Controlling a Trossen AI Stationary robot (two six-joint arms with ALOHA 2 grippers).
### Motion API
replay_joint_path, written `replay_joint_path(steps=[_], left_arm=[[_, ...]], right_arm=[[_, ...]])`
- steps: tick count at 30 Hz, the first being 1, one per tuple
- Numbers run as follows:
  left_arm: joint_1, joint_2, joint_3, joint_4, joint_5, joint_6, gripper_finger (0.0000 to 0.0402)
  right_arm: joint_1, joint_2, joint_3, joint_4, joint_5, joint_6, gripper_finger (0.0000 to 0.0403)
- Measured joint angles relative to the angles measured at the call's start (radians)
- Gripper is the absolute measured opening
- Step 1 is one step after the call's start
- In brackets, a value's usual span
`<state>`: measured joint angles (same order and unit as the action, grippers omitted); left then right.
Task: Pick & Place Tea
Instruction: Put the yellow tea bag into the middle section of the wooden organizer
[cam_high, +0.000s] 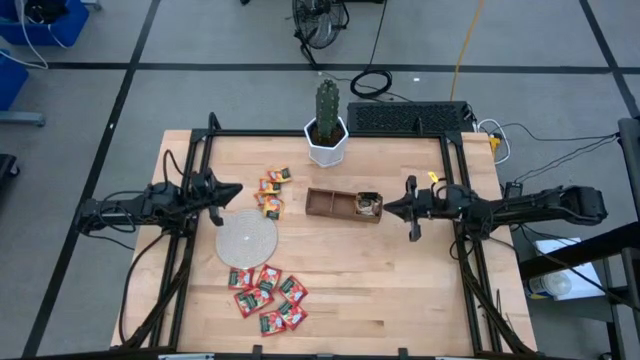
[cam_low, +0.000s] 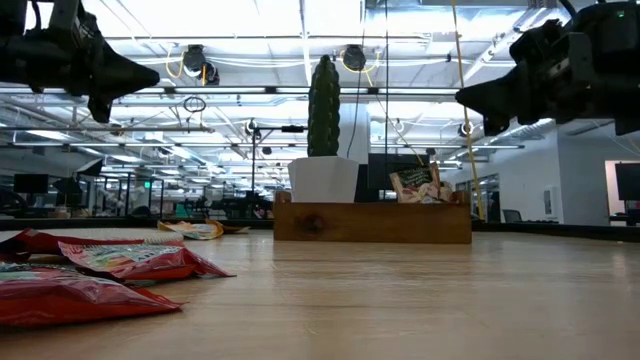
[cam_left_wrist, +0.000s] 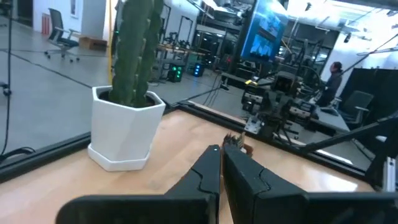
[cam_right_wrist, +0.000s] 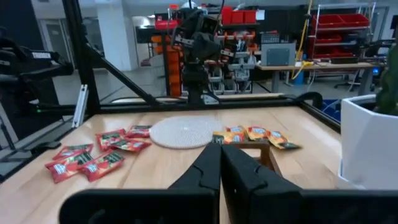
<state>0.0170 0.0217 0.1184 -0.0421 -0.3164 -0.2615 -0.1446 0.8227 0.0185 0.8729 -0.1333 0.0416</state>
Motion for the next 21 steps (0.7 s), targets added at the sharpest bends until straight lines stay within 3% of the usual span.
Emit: replay_joint_path(steps=[9, 14, 17, 21], left_arm=[[0.0, 0.0, 0.0, -0.008, 0.0, 0.011, 0.0021], [0.0, 0.017, 0.0, -0.004, 0.077, 0.002, 0.0024], [0.0, 0.061, 0.014, 0.008, 0.08, -0.006, 0.0047], [0.001, 0.18, 0.063, 0.005, -0.026, -0.008, 0.0113]], right_arm=[[0.0, 0.0, -0.002, -0.002, 0.0, 0.0, 0.0], [0.001, 0.0, -0.003, -0.002, 0.0, 0.0, 0.0], [0.001, 0.0, -0.003, -0.002, 0.001, -0.001, 0.0], [0.001, 0.0, -0.003, -0.002, 0.001, -0.001, 0.0]])
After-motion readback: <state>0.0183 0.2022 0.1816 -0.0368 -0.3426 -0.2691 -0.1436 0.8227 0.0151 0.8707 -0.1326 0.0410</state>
